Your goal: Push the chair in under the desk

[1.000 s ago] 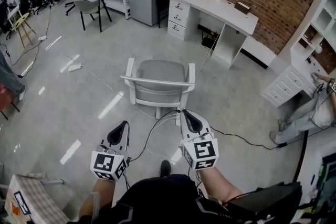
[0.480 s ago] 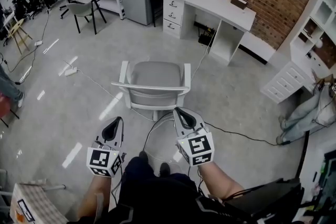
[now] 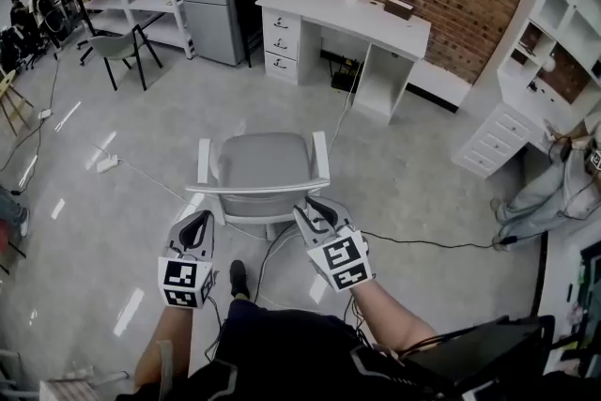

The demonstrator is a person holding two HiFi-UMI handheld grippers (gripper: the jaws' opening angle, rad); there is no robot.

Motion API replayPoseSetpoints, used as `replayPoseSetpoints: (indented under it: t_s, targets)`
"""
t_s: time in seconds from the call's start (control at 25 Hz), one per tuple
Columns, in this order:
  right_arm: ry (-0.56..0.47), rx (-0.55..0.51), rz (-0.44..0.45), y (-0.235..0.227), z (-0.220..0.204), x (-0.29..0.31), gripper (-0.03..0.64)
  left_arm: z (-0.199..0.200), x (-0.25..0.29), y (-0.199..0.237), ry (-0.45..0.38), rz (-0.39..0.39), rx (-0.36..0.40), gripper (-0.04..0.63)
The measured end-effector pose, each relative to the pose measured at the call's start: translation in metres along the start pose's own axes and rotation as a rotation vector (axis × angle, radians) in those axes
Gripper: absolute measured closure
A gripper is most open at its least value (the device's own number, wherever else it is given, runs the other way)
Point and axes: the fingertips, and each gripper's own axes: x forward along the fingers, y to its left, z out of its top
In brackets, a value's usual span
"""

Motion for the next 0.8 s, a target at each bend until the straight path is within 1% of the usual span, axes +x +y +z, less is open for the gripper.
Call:
replayPoseSetpoints:
  t_s: [0.16,0.28,0.36,0.4,0.48,0.56,0.64,0.72,0.8]
  targets:
    - [0.106,-0.073,0.043,-0.003,-0.019,0.043,0.452,-0.010,0.040,0.023,0.053,-0.058,0.097,0.580]
    - [0.208,-0.151,0.075,-0.003,-0.038,0.076,0.430,-0.032,0.069,0.039,0.138,-0.130,0.202,0.454]
    - [0.274,-0.221,0.086,-0.004,-0.053,0.098,0.417,-0.054,0.088,0.048,0.197,-0.168,0.278,0.433]
    - [0.309,-0.260,0.094,-0.006,-0.062,0.108,0.407,-0.066,0.097,0.051,0.228,-0.185,0.323,0.423]
    - [0.378,-0.340,0.114,-0.007,-0.079,0.125,0.377,-0.091,0.113,0.051,0.304,-0.230,0.438,0.394]
    - [0.430,-0.430,0.127,-0.008,-0.092,0.136,0.371,-0.116,0.126,0.047,0.386,-0.278,0.567,0.371]
    - [0.468,-0.523,0.132,-0.011,-0.103,0.148,0.371,-0.137,0.138,0.046,0.445,-0.310,0.676,0.370]
    - [0.516,-0.599,0.149,-0.015,-0.115,0.162,0.371,-0.151,0.152,0.047,0.479,-0.332,0.747,0.370]
    - [0.565,-0.638,0.173,-0.016,-0.130,0.172,0.371,-0.163,0.165,0.047,0.503,-0.359,0.790,0.370]
